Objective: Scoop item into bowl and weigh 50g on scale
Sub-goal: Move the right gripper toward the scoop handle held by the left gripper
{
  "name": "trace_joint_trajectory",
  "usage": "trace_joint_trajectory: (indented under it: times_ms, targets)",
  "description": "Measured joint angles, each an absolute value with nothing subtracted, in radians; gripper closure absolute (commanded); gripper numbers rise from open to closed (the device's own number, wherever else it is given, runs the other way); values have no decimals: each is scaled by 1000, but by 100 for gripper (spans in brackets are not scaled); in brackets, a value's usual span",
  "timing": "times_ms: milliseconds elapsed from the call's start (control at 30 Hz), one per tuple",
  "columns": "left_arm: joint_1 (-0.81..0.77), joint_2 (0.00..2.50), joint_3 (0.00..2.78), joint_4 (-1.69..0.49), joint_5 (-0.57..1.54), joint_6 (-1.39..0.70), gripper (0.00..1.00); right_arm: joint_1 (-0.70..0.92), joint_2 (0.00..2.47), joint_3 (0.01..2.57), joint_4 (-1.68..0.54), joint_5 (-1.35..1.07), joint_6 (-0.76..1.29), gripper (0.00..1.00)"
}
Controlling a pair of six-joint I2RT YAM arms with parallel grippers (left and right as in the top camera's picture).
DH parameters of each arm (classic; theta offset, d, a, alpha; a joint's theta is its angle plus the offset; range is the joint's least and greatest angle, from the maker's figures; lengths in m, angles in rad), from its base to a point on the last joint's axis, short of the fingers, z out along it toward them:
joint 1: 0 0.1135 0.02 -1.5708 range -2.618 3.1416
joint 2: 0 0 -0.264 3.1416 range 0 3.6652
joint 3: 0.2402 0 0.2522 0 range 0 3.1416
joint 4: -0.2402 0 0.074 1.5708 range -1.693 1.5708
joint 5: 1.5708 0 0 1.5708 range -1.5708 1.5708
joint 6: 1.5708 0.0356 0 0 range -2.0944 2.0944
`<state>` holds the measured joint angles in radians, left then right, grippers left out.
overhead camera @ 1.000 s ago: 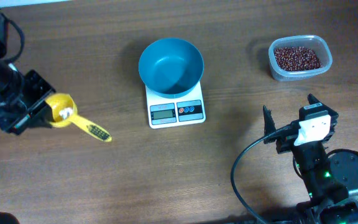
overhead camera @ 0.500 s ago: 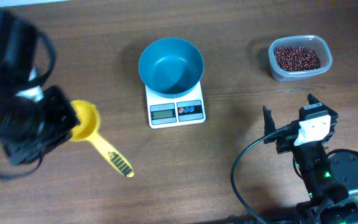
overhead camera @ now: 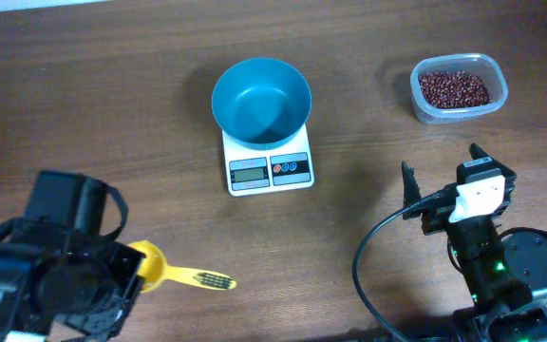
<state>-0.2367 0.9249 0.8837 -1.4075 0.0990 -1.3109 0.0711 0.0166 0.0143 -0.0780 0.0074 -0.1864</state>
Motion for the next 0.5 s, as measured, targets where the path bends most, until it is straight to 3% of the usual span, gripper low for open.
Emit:
trace_joint_trajectory:
  times_ms: [267,400,500]
  targets:
    - [-237,1028,860,-1375,298,-1353,100,71,17,14,-78,7,-176,1]
    - [-237,1047,859,-1291,312,-1396,100,72,17,14,-72,-65,180,1]
    - [-237,1050,859,-1265,315,-1408,100,72,17,14,-51,-325,520,1]
